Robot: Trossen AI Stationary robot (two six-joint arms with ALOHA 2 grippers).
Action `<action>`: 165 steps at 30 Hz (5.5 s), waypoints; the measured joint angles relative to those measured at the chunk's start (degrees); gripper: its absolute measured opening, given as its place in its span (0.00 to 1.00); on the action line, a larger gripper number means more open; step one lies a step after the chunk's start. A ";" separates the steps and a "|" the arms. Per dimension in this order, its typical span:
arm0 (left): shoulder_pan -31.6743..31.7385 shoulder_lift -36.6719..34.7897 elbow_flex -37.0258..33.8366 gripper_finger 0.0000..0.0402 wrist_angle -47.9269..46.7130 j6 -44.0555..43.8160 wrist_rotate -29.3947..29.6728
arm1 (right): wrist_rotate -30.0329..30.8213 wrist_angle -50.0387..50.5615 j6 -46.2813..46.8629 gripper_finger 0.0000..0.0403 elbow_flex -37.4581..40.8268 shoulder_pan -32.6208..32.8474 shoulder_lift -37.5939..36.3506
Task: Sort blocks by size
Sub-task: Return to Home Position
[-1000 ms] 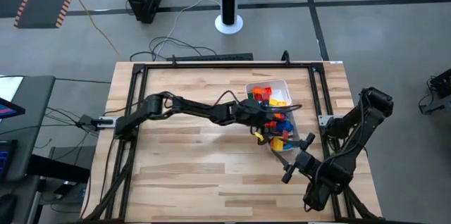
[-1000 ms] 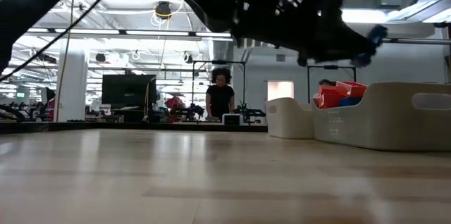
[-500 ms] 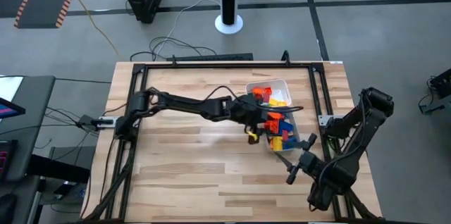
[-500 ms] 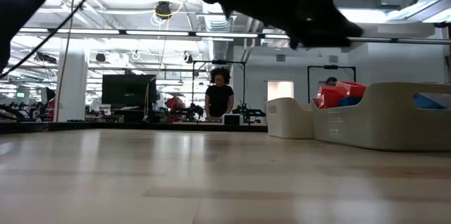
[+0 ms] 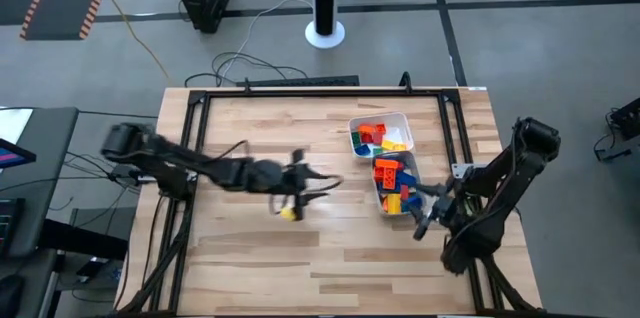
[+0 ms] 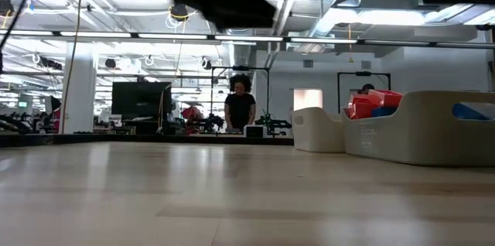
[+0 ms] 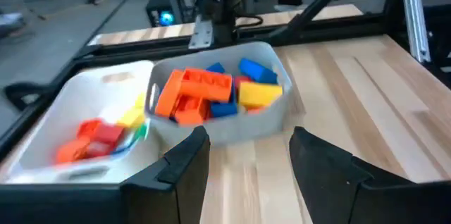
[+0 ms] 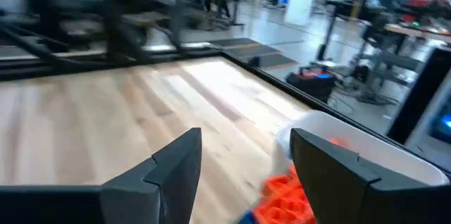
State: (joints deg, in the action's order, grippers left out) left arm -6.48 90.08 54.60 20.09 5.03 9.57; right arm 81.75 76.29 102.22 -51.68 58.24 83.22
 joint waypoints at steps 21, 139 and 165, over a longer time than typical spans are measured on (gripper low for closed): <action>-19.00 -35.41 -31.52 0.46 -0.08 -8.76 28.89 | 0.09 -4.31 -3.75 0.48 22.17 -7.11 -35.53; -16.42 -75.16 -53.89 0.46 -13.26 11.12 6.31 | -60.65 -80.19 -88.16 0.33 51.39 -61.01 -83.12; -15.58 -75.10 -53.26 0.46 -16.95 7.66 6.09 | -60.65 -80.19 -88.25 0.33 51.39 -61.01 -83.12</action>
State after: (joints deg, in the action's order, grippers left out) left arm -22.06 14.98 1.34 3.14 12.69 15.66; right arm 21.10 -3.90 13.98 -0.30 -2.76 0.10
